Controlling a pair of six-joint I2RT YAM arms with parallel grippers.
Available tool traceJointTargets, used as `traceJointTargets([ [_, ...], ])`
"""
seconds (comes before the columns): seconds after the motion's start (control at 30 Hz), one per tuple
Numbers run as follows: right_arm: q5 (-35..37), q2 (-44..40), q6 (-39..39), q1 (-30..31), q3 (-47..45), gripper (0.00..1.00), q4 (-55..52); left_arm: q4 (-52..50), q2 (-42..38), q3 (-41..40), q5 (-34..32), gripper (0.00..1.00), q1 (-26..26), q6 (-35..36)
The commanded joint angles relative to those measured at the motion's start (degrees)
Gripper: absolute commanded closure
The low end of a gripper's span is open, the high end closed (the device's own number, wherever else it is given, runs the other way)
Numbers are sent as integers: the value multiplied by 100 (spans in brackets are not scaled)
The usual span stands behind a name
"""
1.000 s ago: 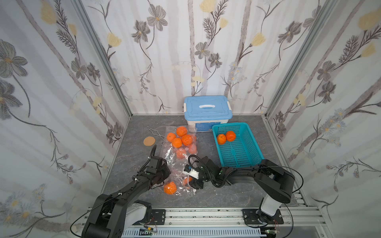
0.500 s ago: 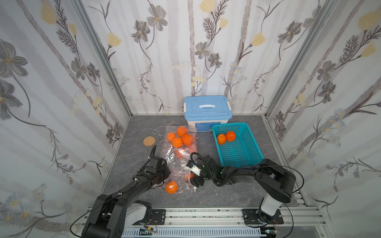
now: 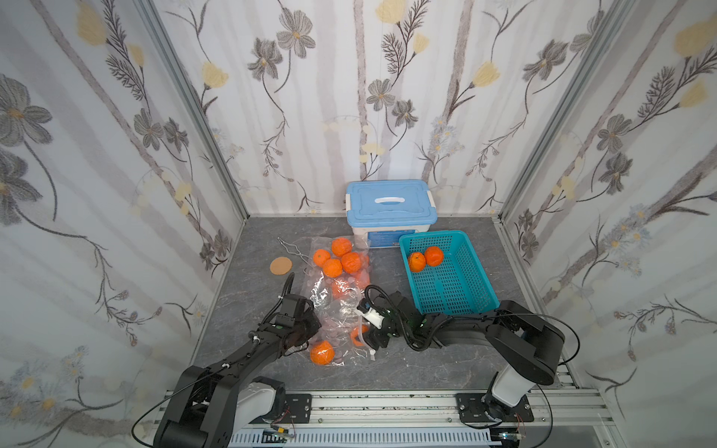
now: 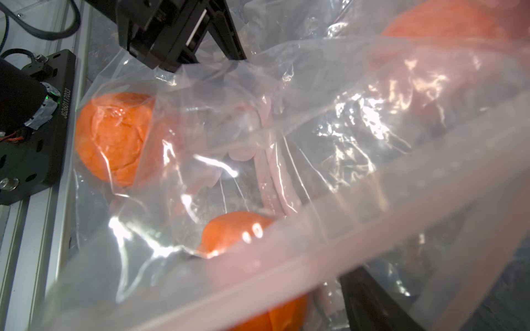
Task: Open the zip-top bag and take out the orange
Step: Pick up the orange from the zipper food storage bag, then place the orange in the basket.
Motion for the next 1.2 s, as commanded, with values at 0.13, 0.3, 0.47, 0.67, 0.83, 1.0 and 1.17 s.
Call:
traceJointTargets([
  [0.13, 153, 338, -15, 192, 145, 26, -75, -238, 0, -33, -101, 100, 2, 5],
  [0.3, 110, 170, 21, 185, 397, 36, -135, -241, -7, -31, -105, 100, 0, 5],
  [0.47, -42, -645, 86, -31, 25, 37, -100, -211, 44, -32, -116, 100, 9, -4],
  [0.67, 33, -1436, 237, -743, -331, 39, -308, -193, 47, -26, -97, 100, 6, -4],
  [0.83, 303, -2310, 658, -1912, -506, 39, -345, -216, 18, -24, -111, 100, 7, -4],
  [1.0, 1025, -2671, 1340, -3089, -310, 38, -537, -198, 53, 0, -92, 100, 8, -13],
  [1.17, 2263, -2352, 2007, -3861, 6, 38, -1021, -215, 27, 3, -83, 100, 7, -13],
])
